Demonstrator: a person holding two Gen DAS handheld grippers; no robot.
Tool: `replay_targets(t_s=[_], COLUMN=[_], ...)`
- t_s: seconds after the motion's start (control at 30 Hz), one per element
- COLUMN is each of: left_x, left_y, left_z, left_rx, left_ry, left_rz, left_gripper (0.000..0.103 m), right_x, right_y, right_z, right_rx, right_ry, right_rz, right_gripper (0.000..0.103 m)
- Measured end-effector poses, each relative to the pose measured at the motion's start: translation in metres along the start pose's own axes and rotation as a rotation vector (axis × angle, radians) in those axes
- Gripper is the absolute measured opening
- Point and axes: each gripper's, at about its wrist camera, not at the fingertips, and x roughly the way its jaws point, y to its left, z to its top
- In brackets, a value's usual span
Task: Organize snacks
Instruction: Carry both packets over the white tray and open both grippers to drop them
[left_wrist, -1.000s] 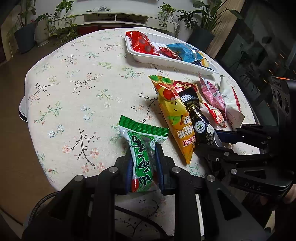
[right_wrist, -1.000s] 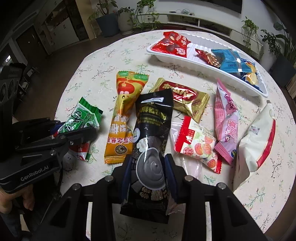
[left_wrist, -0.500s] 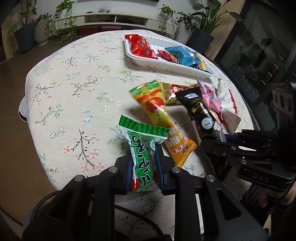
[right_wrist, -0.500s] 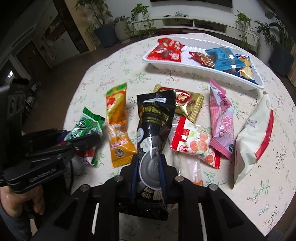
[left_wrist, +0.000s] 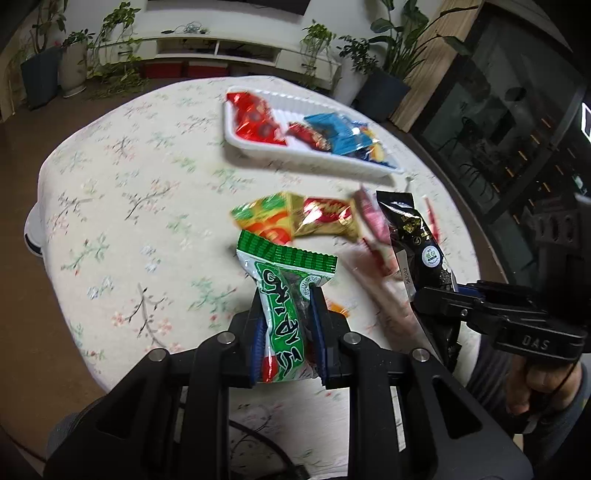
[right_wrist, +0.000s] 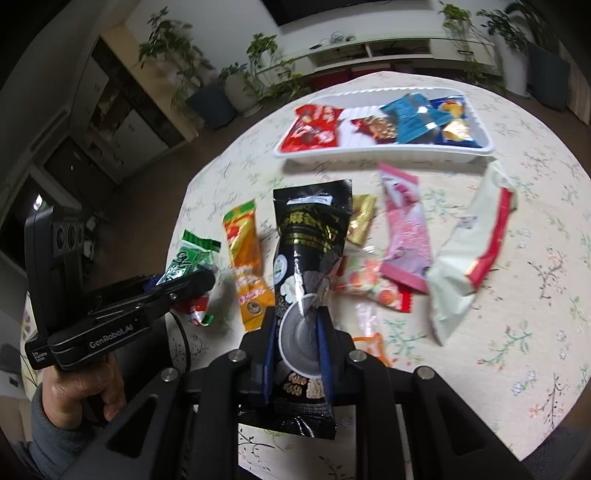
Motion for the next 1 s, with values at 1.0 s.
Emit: replay_targets(t_s=[1.0], left_x=[0.157], left_y=[-0.022], left_z=[0.267], left_rx=[0.043], left_ry=[0.044], left_rz=[0.001], left_gripper=[0.02], right_x=[0.036], right_y=[-0.078], right_z=[0.216], right_rx=[-0.016], right_ry=[-0.085], right_rz=[-0.141], right_gripper=[0.021])
